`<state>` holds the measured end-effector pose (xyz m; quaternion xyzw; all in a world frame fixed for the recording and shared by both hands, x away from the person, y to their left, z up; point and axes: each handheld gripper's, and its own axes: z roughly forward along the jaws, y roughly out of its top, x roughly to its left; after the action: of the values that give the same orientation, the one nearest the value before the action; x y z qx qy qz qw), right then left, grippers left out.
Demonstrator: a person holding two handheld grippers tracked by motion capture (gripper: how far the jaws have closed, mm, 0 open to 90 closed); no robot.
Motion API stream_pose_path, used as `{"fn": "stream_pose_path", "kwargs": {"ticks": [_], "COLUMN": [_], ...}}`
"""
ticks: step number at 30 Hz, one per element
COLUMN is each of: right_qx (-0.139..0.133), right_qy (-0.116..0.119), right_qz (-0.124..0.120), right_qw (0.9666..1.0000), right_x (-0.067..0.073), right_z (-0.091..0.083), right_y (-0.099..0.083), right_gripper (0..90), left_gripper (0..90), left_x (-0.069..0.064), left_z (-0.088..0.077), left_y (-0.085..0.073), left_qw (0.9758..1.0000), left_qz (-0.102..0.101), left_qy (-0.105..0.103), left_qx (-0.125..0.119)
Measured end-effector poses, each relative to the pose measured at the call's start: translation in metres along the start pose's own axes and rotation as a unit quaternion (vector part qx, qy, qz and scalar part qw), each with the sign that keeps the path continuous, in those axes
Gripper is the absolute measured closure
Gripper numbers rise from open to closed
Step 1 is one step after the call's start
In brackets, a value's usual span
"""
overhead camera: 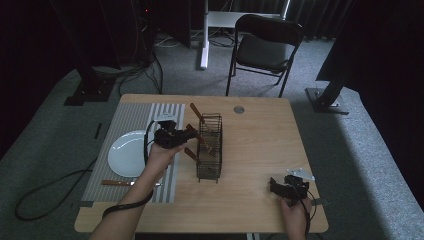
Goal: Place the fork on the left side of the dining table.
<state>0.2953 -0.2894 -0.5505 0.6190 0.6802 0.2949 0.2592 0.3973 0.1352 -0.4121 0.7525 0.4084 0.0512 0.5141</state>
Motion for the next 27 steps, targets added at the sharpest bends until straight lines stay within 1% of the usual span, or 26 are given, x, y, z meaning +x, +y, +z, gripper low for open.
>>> {"fn": "stream_pose_path", "kwargs": {"ticks": [1, 4, 6, 8, 10, 11, 12, 14, 16, 18, 19, 20, 22, 25, 27], "right_qx": [0.000, 0.000, 0.000, 0.000, 0.000, 0.000, 0.000, 0.000, 0.000, -0.001, -0.001, -0.001, -0.001, -0.001, -0.001], "right_qy": [0.000, 0.000, 0.000, 0.000, 0.000, 0.000, 0.000, 0.000, 0.000, 0.000, 0.000, 0.000, 0.000, 0.000, 0.000], "right_qz": [0.000, 0.000, 0.000, 0.000, 0.000, 0.000, 0.000, 0.000, 0.000, 0.000, 0.000, 0.000, 0.000, 0.000, 0.000], "right_qw": [1.0000, 1.0000, 1.0000, 1.0000, 1.0000, 1.0000, 1.0000, 1.0000, 1.0000, 1.0000, 1.0000, 1.0000, 1.0000, 1.0000, 1.0000], "right_x": [0.000, 0.000, 0.000, 0.000, 0.000, 0.000, 0.000, 0.000, 0.000, 0.000, 0.000, 0.000, 0.000, 0.000, 0.000], "right_z": [0.000, 0.000, 0.000, 0.000, 0.000, 0.000, 0.000, 0.000, 0.000, 0.000, 0.000, 0.000, 0.000, 0.000, 0.000], "right_y": [0.000, 0.000, 0.000, 0.000, 0.000, 0.000, 0.000, 0.000, 0.000, 0.000, 0.000, 0.000, 0.000, 0.000, 0.000], "right_gripper": [12.9, 12.9, 12.9, 12.9, 12.9, 12.9, 12.9, 12.9, 12.9, 12.9, 12.9, 12.9, 12.9, 12.9, 12.9], "left_gripper": [80.5, 80.6, 80.6, 80.6, 80.6, 80.6, 80.6, 80.6, 80.6, 80.6, 80.6, 80.6, 80.6, 80.6, 80.6], "left_x": [0.000, -0.003, -0.004, -0.007, -0.008, -0.009, -0.010, -0.012, -0.015, -0.016, -0.017, -0.018, -0.019, -0.022, -0.024], "left_z": [-0.001, -0.003, -0.005, -0.008, -0.012, -0.012, -0.014, -0.017, -0.020, -0.024, -0.027, -0.029, -0.035, -0.044, -0.051], "left_y": [0.001, 0.003, 0.004, 0.006, 0.009, 0.010, 0.011, 0.013, 0.015, 0.018, 0.019, 0.021, 0.025, 0.031, 0.036], "left_qw": [1.0000, 1.0000, 0.9999, 0.9999, 0.9998, 0.9998, 0.9998, 0.9999, 0.9997, 0.9997, 0.9997, 0.9997, 0.9997, 0.9995, 0.9992], "left_qz": [-0.003, 0.002, -0.001, 0.006, 0.004, 0.006, 0.011, 0.011, 0.017, 0.015, 0.017, 0.015, 0.014, 0.018, 0.024], "left_qy": [-0.003, -0.003, -0.012, -0.001, -0.003, -0.002, 0.005, 0.000, 0.010, 0.004, 0.007, 0.008, 0.005, 0.006, 0.013], "left_qx": [0.001, 0.001, -0.004, -0.010, -0.018, -0.017, -0.015, -0.013, -0.013, -0.019, -0.018, -0.020, -0.019, -0.023, -0.029]}}
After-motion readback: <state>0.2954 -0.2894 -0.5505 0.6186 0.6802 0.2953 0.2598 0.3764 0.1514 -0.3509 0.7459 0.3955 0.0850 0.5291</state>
